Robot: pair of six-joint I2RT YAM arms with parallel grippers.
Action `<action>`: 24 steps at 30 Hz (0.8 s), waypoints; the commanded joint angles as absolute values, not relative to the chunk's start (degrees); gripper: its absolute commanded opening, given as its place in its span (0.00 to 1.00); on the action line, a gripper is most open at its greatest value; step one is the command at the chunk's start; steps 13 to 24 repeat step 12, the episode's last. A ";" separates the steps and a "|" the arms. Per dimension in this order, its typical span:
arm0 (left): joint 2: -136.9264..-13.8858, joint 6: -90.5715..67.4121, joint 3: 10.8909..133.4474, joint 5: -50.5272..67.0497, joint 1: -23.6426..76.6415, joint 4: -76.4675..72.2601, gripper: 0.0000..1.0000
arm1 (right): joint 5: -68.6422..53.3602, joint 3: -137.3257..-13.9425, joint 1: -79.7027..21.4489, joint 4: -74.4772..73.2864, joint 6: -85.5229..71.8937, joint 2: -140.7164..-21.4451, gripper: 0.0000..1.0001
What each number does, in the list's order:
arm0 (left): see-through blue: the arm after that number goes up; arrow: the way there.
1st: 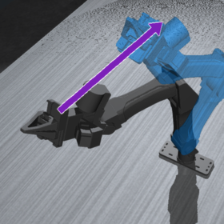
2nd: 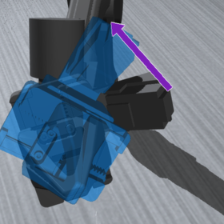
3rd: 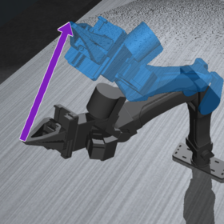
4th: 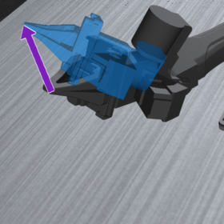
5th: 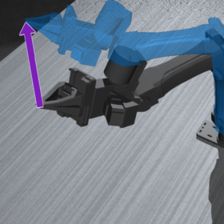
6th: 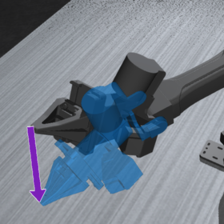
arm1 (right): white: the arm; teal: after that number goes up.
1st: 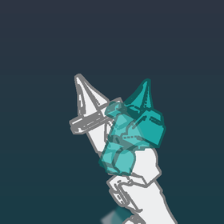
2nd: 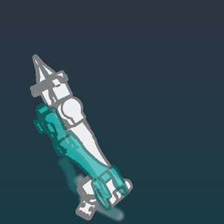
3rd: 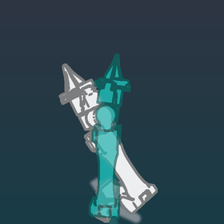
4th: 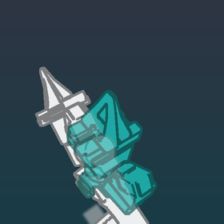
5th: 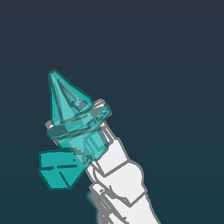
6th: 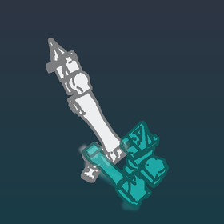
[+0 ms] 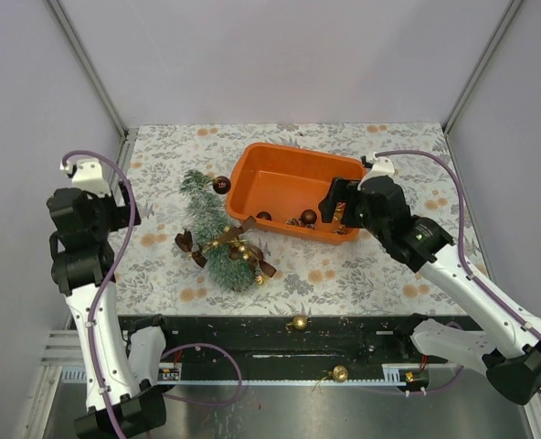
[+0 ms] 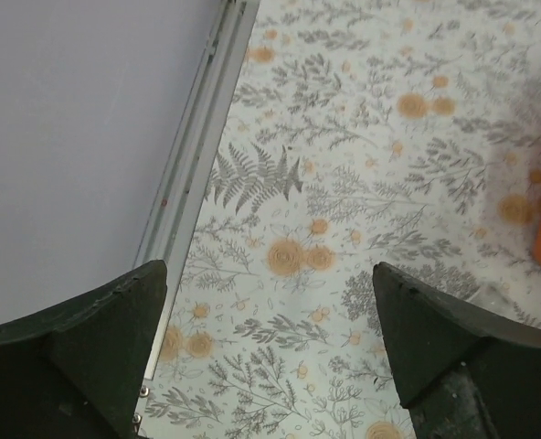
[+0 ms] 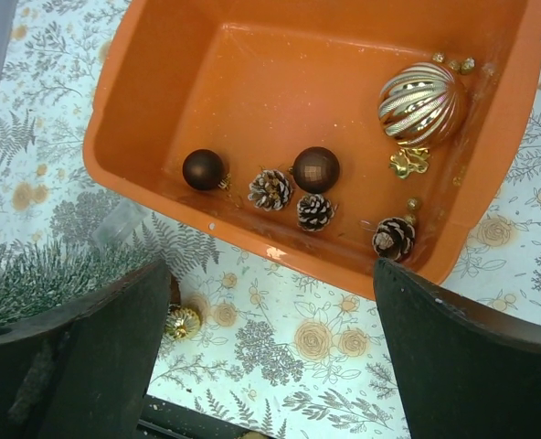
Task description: Decorate the small christmas tree
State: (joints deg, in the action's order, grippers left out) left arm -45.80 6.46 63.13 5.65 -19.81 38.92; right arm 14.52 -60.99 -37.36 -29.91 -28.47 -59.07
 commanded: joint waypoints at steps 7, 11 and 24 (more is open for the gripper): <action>-47.63 4.84 53.44 4.48 -20.13 29.71 0.98 | 18.98 -58.63 -35.78 -28.39 -28.74 -59.68 0.99; -50.27 3.52 51.69 4.84 -20.13 27.52 0.97 | 18.63 -56.43 -32.44 -26.46 -28.83 -59.94 0.99; -50.88 2.82 50.98 4.40 -20.13 26.55 0.98 | 18.46 -55.90 -31.21 -25.93 -28.83 -60.03 0.99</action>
